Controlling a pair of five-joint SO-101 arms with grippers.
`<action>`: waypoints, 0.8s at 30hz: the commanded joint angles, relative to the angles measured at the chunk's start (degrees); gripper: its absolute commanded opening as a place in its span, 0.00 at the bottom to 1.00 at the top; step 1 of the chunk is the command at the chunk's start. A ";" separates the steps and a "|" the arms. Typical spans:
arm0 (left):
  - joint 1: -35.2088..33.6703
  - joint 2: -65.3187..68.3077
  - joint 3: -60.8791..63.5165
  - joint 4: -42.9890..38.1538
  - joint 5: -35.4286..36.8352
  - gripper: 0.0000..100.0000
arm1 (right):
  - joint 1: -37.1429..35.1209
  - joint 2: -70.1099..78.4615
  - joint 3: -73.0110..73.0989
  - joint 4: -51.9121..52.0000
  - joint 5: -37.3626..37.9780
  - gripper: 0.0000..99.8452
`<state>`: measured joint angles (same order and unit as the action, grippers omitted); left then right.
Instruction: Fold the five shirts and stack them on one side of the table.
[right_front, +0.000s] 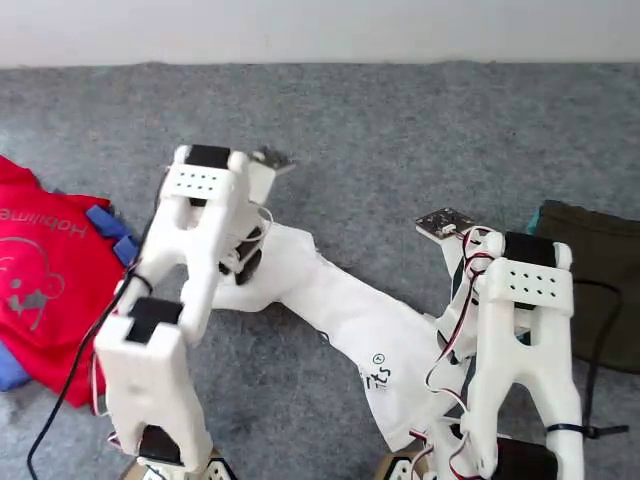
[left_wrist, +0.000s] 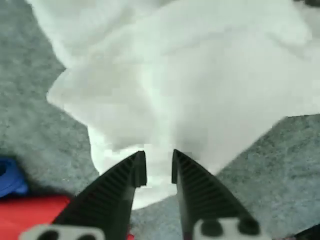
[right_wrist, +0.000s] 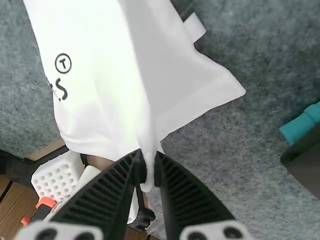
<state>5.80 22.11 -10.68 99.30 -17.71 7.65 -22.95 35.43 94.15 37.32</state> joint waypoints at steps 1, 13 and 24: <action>0.44 -9.85 -1.19 1.05 1.41 0.09 | 0.57 -1.89 -0.35 0.48 0.00 0.01; -5.63 0.00 -15.87 -8.97 9.14 0.20 | 0.40 -1.89 -0.35 0.57 0.00 0.01; -6.42 24.70 -40.84 1.32 6.68 0.20 | 0.40 -1.80 -0.35 0.48 0.09 0.01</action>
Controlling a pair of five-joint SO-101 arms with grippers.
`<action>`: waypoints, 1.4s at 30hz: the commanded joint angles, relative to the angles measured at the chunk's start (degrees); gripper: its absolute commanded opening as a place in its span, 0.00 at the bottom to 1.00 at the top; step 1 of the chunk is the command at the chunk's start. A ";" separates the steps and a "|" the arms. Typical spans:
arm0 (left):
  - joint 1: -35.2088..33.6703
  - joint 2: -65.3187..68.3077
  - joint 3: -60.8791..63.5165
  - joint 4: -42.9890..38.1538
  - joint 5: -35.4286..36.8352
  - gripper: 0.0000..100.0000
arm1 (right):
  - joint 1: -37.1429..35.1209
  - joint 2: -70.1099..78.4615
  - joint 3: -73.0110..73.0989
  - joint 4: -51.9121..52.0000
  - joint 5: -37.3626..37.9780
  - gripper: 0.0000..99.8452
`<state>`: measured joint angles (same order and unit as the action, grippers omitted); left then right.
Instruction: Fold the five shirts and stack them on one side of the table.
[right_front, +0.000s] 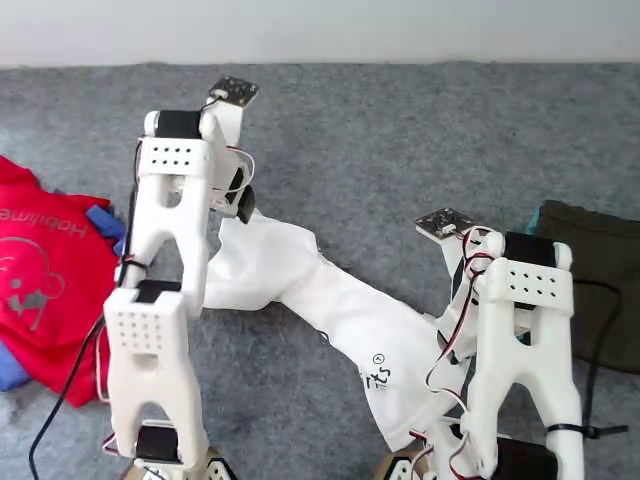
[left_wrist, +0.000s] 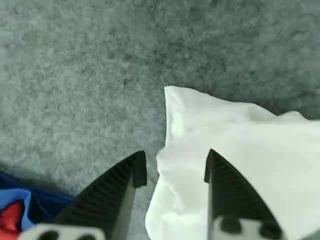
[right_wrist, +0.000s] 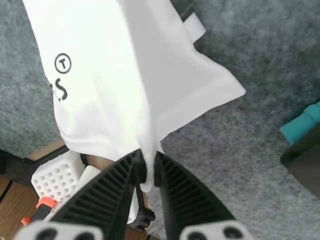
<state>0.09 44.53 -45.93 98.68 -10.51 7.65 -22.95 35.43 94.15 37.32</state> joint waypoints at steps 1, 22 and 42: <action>-0.97 3.16 -6.02 1.93 -0.62 0.20 | 0.40 -1.80 -0.35 0.40 0.18 0.01; -1.58 -0.62 4.18 1.67 -2.64 0.20 | 0.31 -1.71 -0.35 -2.24 0.09 0.01; 0.70 -1.05 4.09 1.76 -2.55 0.10 | 0.31 -1.71 -0.35 -2.42 0.09 0.01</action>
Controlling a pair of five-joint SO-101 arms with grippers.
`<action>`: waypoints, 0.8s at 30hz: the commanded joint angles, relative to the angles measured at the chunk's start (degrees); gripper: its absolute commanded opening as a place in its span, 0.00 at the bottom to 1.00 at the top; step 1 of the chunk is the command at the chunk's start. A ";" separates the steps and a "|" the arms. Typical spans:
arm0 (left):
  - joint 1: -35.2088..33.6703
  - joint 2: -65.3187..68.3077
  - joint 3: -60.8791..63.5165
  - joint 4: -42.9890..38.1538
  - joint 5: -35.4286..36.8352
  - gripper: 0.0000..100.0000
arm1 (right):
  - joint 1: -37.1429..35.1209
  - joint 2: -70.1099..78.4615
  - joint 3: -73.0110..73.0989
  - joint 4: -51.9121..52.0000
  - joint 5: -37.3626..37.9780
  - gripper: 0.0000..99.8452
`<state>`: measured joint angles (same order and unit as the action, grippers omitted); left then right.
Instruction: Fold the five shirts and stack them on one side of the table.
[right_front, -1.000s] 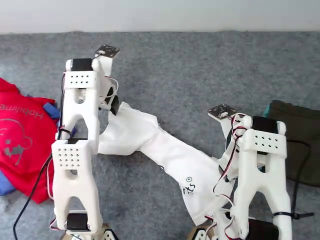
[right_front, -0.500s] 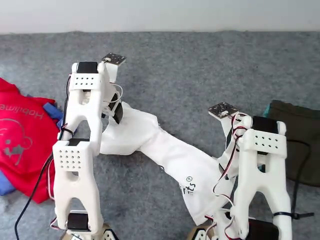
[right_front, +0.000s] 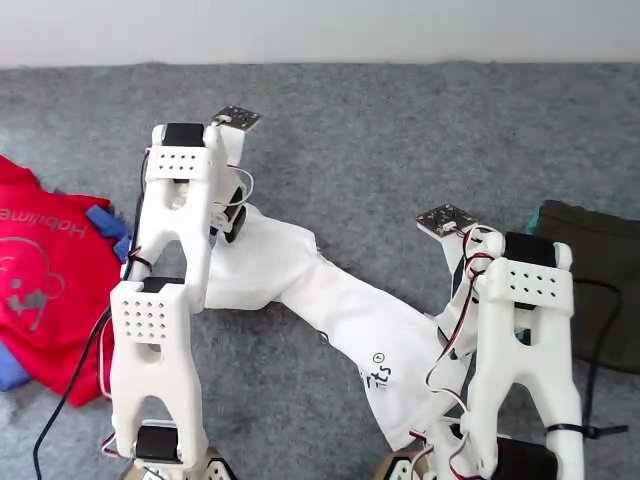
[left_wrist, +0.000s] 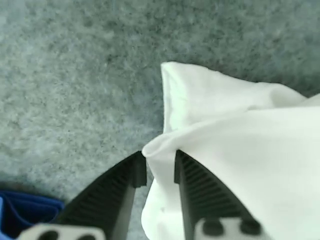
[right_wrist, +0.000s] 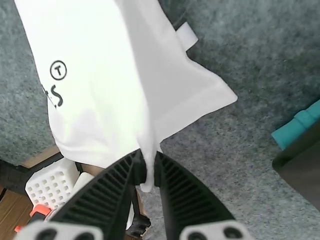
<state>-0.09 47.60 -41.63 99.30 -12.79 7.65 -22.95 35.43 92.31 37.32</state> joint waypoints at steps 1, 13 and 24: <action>1.23 -4.13 -0.22 1.14 -0.26 0.10 | 0.31 -1.71 -0.35 -0.57 0.09 0.01; 2.81 -4.57 -0.31 1.23 -0.26 0.01 | 0.48 -1.71 -0.35 -0.31 0.00 0.01; 3.43 -20.57 -0.31 1.23 -0.18 0.01 | 0.40 -1.71 -0.35 -0.22 0.00 0.01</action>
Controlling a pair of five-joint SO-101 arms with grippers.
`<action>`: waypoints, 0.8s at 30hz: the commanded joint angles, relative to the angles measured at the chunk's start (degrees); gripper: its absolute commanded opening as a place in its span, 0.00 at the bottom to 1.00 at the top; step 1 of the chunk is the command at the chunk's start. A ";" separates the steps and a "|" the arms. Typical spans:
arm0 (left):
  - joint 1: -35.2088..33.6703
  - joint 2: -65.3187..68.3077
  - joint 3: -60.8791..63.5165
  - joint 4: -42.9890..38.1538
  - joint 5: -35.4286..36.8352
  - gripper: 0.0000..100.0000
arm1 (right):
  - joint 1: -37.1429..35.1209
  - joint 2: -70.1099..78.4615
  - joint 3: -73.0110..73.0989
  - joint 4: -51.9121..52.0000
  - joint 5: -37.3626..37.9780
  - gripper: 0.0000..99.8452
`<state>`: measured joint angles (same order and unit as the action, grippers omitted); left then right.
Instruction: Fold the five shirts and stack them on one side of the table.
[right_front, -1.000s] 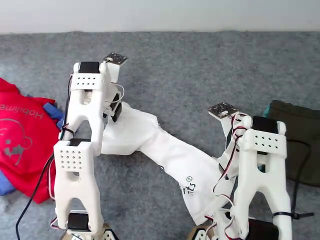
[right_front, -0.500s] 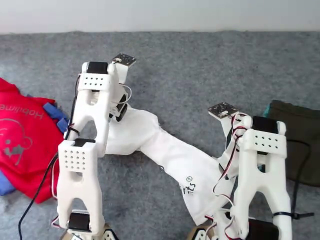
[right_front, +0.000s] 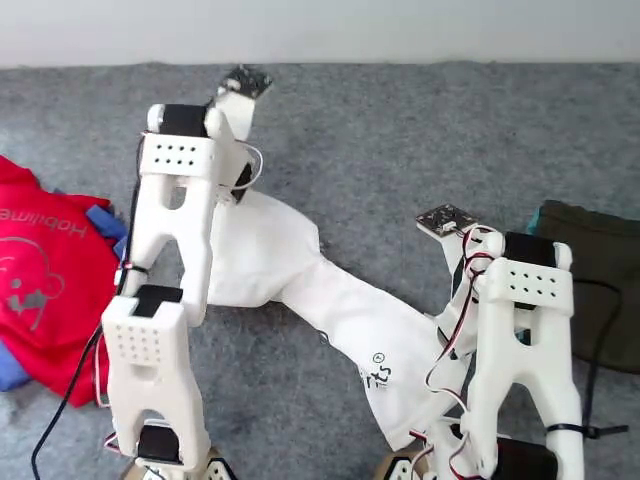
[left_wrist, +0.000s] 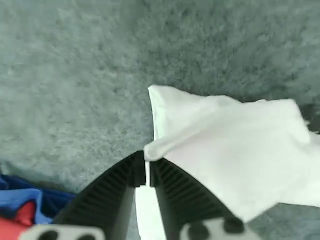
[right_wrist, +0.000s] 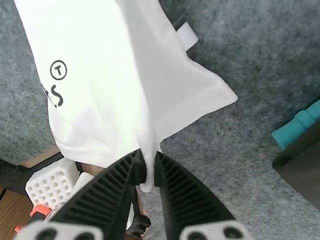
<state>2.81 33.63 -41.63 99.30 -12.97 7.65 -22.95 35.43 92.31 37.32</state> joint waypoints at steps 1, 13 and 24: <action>0.44 -7.74 -0.22 1.23 0.00 0.01 | 0.40 -1.71 -0.35 -0.22 0.00 0.01; 0.79 -21.89 13.58 1.32 -0.09 0.01 | 0.31 -2.33 -2.20 2.51 -0.09 0.01; 0.70 -40.26 40.22 1.32 -1.41 0.01 | 0.31 -2.33 -7.12 6.37 0.26 0.01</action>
<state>3.16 -0.84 -6.90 99.56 -13.76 7.65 -23.47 30.59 97.67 37.32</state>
